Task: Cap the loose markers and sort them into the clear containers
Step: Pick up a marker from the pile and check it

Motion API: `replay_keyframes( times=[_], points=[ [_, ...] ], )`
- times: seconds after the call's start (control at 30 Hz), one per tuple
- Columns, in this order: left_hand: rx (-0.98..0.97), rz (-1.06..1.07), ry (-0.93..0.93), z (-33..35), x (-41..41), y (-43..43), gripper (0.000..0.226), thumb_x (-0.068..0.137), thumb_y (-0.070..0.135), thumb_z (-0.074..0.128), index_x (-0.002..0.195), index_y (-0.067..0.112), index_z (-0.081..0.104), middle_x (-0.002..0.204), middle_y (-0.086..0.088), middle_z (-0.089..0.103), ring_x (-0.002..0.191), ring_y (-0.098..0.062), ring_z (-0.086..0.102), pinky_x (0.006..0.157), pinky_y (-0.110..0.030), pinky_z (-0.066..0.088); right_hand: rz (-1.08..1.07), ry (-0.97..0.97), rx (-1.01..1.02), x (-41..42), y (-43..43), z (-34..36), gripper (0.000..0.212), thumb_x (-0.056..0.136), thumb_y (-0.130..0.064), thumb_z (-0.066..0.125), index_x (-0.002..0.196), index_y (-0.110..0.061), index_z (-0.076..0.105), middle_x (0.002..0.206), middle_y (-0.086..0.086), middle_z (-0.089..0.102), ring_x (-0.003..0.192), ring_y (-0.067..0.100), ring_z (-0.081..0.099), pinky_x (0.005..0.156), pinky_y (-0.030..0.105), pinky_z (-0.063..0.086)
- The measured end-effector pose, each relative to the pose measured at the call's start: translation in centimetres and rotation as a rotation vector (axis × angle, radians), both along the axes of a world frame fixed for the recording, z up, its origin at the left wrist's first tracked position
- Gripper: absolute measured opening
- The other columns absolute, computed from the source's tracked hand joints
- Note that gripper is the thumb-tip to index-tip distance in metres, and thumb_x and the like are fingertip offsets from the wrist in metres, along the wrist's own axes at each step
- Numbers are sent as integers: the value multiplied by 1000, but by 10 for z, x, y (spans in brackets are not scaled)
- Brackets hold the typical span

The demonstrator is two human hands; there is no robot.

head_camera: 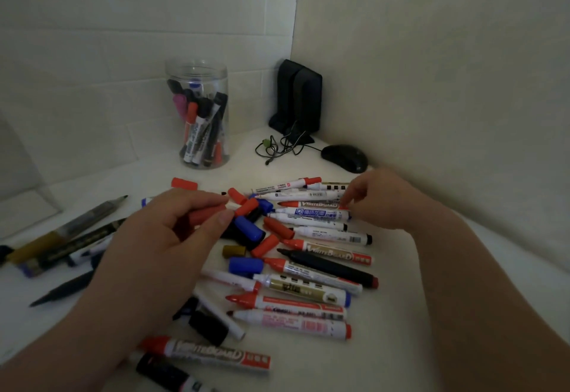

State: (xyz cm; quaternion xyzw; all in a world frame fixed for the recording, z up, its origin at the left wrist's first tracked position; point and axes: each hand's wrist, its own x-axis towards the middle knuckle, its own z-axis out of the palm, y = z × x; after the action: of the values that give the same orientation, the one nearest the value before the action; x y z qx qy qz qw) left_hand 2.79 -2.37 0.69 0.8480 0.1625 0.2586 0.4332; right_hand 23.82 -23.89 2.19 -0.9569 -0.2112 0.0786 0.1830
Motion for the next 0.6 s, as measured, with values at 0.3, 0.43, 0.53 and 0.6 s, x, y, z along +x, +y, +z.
replay_keyframes(
  times=[0.3,0.43,0.53,0.6],
  points=[
    [-19,69,-71,1,-4,6,10,83,38,72,88,45,68,84,31,64,71,2,62,55,-11,43,-5,56,-137,-3,3,-3,25,87,-18,71,110,-29,71,87,-13,53,76,3,51,64,19,39],
    [-61,97,-70,0,-4,9,7,85,39,70,89,44,68,84,33,65,77,5,63,60,-16,44,-9,34,-161,-2,2,-4,13,84,-21,75,94,-28,71,86,-12,56,77,4,52,60,19,38],
    [-203,107,-130,5,-4,15,6,88,37,68,91,41,71,72,23,69,66,1,66,51,-11,46,-18,-10,-135,-2,-2,-3,13,83,-21,77,82,-30,68,83,-11,58,72,3,52,57,18,35],
    [-386,113,-199,5,-2,22,7,91,32,66,93,33,73,57,14,62,51,-1,60,48,-12,46,-36,-24,-116,-6,-6,3,13,83,-21,77,82,-31,69,82,-9,60,70,4,55,54,18,35]
  ],
)
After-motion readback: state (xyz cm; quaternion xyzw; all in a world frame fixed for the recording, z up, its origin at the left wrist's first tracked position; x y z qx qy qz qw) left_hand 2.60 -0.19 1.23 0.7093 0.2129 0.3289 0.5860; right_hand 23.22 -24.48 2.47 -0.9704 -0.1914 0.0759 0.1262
